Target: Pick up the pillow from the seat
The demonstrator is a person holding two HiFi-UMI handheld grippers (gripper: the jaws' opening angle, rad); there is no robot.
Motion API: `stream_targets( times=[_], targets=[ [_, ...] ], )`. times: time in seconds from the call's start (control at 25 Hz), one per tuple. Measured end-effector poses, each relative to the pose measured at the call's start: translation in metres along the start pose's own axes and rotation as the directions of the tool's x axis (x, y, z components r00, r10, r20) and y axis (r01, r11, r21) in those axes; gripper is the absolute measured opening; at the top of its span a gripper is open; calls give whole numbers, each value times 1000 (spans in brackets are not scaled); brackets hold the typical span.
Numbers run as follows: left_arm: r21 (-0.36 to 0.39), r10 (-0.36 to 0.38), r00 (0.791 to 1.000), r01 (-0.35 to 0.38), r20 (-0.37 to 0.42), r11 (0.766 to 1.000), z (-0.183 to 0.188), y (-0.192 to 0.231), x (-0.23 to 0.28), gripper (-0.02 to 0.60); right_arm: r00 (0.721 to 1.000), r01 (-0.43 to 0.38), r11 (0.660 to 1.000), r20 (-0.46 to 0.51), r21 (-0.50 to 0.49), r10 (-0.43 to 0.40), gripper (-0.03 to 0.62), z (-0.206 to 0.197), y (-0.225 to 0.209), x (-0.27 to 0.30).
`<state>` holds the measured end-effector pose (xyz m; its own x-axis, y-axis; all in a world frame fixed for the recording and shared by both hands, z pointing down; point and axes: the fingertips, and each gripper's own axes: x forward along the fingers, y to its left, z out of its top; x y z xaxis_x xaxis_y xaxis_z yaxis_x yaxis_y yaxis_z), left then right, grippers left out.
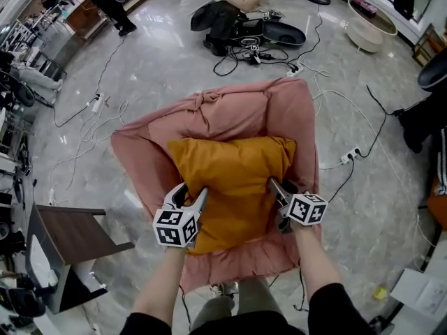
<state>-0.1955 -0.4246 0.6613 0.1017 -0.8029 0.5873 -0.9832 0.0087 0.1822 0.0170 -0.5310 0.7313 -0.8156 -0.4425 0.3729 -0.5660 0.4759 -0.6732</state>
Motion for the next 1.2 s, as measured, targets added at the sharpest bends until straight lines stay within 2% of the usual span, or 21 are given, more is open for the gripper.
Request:
stream_targets(
  times=[0.2, 0.36, 1.0, 1.2],
  targets=[
    [-11, -32, 999, 32, 5, 999, -4, -8, -14, 154, 999, 50, 998, 13, -28, -50, 89, -6, 10, -18],
    [-7, -49, 999, 49, 20, 999, -7, -13, -31, 121, 996, 87, 995, 38, -51, -85, 62, -11, 26, -39],
    [47, -166, 982, 162, 88, 986, -32, -44, -119, 89, 961, 240, 959, 174, -149, -214, 34, -56, 108, -158],
    [57, -188, 976, 182, 112, 982, -42, -50, -155, 86, 951, 265, 949, 211, -170, -227, 31, -75, 140, -194]
  ],
)
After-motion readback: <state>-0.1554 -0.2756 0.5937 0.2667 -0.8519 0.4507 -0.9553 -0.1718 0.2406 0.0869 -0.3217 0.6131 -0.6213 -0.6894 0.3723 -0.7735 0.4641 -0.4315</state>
